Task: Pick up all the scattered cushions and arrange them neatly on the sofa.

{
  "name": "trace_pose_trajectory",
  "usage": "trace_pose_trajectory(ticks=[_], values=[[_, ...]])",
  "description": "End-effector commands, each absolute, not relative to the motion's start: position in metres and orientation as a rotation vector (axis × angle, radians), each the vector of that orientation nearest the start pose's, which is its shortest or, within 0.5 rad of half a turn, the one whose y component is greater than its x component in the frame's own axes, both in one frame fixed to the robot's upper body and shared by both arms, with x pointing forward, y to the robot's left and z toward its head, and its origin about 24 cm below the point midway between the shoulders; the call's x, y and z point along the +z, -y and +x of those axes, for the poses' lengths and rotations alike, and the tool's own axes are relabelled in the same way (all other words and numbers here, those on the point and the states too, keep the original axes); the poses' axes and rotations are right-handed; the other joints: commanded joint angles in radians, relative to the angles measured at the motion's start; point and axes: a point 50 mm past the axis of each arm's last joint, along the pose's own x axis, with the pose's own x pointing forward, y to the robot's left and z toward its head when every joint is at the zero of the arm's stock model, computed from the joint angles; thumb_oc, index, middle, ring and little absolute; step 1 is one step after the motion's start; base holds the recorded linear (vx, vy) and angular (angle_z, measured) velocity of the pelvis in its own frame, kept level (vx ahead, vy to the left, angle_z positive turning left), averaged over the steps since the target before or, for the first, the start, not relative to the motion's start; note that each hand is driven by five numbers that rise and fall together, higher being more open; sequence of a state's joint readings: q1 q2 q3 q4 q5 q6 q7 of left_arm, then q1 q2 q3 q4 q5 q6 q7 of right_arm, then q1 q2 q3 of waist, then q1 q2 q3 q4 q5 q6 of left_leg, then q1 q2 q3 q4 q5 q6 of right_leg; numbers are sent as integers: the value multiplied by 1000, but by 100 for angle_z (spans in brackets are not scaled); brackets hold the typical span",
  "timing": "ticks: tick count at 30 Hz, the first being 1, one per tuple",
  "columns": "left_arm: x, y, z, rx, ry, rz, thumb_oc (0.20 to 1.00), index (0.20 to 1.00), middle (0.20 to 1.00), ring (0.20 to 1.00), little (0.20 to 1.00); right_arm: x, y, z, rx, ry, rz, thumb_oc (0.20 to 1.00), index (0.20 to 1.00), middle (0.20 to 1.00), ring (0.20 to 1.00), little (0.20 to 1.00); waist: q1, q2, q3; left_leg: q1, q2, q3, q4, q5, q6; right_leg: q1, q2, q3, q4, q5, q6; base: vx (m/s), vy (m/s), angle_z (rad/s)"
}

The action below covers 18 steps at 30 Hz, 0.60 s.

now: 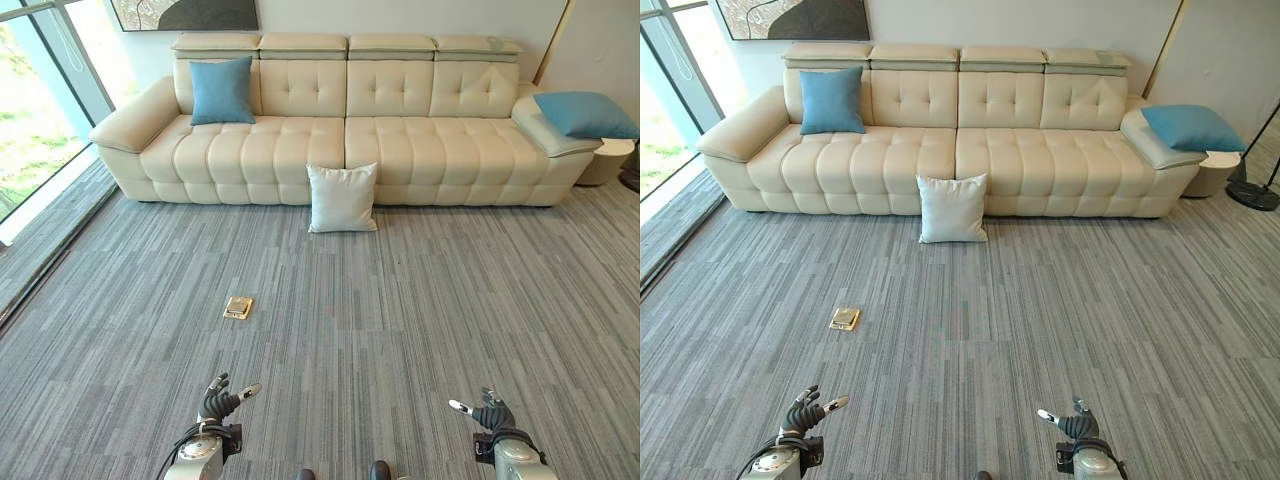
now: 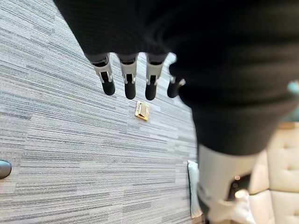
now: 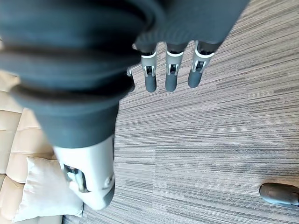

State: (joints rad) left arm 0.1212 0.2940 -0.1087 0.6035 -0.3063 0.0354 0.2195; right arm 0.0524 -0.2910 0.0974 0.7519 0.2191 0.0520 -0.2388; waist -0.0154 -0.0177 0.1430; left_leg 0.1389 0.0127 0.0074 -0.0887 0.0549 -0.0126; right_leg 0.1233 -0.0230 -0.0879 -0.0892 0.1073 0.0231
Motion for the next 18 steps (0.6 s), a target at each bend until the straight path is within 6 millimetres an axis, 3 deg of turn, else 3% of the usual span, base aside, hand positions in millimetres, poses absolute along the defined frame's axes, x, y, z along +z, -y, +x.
trace_pose_trajectory(ticks=[1, 18], values=[[-97, -240, 172, 336, -722, 96, 1000, 1000, 1000, 1000, 1000, -102, 262, 173, -422, -777, -177, 1000, 1000, 1000, 1000, 1000, 13, 8, 13, 32, -31, 44, 1, -125, -8, 53, 5, -39, 2, -206, 42, 0, 0, 0], [-108, -239, 162, 326, -795, 121, 1000, 1000, 1000, 1000, 1000, -106, 259, 171, -407, -803, -191, 1000, 1000, 1000, 1000, 1000, 8, 6, 20, 35, -33, 48, 1, -127, -8, 56, 4, -42, 2, -207, 43, 0, 0, 0]])
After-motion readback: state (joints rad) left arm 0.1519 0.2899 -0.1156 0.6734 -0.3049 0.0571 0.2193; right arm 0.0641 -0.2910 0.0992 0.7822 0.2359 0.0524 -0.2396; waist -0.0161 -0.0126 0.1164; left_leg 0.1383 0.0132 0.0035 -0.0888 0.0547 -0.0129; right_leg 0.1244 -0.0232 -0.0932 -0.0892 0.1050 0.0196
